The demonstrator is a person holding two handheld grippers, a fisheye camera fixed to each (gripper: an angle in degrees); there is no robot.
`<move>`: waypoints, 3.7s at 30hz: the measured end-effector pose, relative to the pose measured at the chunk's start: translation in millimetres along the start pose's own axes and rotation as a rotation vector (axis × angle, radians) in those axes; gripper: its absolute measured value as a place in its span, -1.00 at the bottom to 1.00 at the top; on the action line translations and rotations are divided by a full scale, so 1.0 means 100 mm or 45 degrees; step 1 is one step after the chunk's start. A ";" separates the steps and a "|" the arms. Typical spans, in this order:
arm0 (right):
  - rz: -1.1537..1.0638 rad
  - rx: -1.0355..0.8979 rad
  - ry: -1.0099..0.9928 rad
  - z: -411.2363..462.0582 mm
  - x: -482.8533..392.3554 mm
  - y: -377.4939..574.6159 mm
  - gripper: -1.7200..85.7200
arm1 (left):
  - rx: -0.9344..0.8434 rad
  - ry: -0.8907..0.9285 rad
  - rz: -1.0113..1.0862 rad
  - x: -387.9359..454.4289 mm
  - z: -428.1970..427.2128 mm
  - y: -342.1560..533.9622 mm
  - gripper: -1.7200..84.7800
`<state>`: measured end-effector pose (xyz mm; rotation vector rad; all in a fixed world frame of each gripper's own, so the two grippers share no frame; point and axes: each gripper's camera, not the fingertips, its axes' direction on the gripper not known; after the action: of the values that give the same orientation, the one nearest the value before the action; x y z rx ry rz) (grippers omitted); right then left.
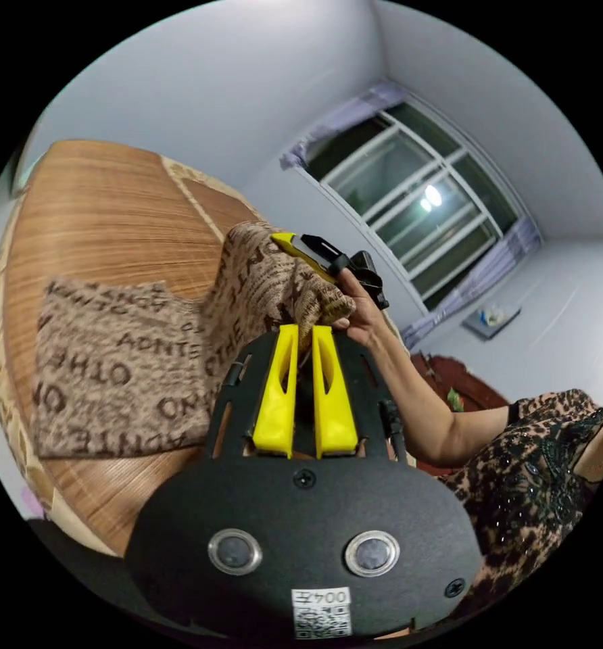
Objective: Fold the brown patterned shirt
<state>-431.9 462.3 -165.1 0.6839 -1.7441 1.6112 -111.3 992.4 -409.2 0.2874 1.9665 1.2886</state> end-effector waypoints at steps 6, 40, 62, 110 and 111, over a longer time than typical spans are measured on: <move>-0.103 -0.142 0.154 1.41 -0.61 0.19 -0.85 | 0.161 0.048 -0.248 -0.95 -0.80 0.34 -0.89; -0.979 -0.503 1.096 4.08 -1.86 4.17 -0.68 | 0.105 -0.856 -0.393 -1.95 -1.53 1.36 -0.89; -1.141 -0.451 1.288 4.57 -2.07 4.73 -0.95 | 0.010 -1.116 -0.211 -1.42 -1.32 1.63 -0.89; -0.369 -0.793 0.925 3.41 -0.48 3.20 -0.81 | 0.124 -1.157 -0.423 -1.11 -1.82 1.71 -0.94; -0.373 -0.754 0.918 3.35 -0.48 3.17 -0.81 | 0.152 -1.172 -0.406 -1.07 -1.85 1.70 -0.94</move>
<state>-678.5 160.1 -415.9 0.0397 -1.3746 0.8930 -200.3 884.9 -175.0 0.4948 1.2216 0.6421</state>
